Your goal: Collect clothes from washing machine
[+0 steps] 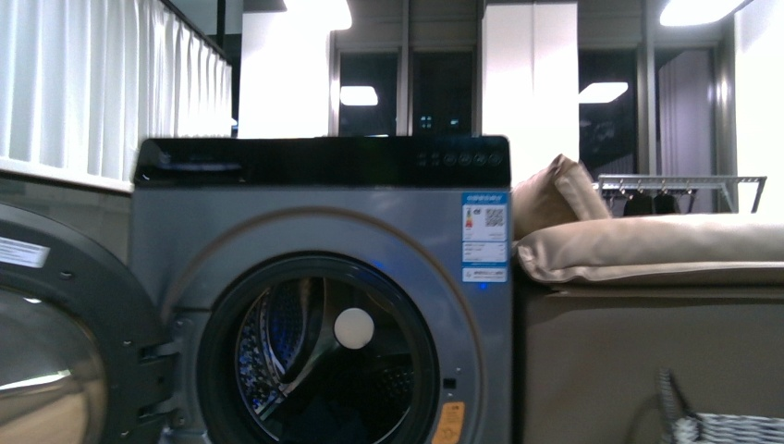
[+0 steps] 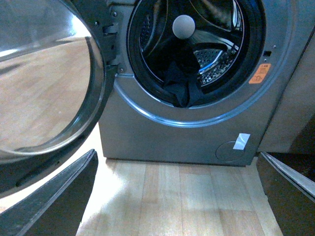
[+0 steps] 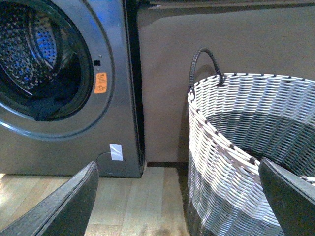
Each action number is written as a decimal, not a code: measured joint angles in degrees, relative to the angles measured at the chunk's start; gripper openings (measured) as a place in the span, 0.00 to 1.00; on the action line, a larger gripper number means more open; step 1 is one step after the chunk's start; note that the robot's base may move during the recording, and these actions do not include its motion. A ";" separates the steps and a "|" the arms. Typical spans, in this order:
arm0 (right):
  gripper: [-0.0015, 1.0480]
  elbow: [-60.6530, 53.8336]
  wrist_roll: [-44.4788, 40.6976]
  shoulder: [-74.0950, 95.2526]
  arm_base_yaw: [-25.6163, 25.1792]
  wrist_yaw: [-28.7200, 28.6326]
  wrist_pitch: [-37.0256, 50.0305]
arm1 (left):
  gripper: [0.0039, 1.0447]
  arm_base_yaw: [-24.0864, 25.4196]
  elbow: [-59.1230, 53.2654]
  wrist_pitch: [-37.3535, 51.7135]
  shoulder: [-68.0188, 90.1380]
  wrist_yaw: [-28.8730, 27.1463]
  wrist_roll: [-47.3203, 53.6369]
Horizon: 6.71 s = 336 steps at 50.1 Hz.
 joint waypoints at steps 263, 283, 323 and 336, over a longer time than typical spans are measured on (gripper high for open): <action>0.93 -0.02 0.00 0.00 0.00 0.02 -0.02 | 0.08 -6.71 68.89 22.67 121.20 2.29 0.20; 0.93 -0.02 0.00 0.00 0.00 0.02 -0.02 | 0.08 -10.56 59.80 29.51 112.98 5.79 -2.91; 0.93 -0.02 0.00 0.00 0.00 0.02 -0.02 | 0.08 -15.26 37.90 31.63 86.71 10.58 -2.97; 0.93 -0.02 0.00 0.00 0.00 0.02 -0.02 | 0.08 -13.73 34.91 27.12 71.56 15.10 -2.80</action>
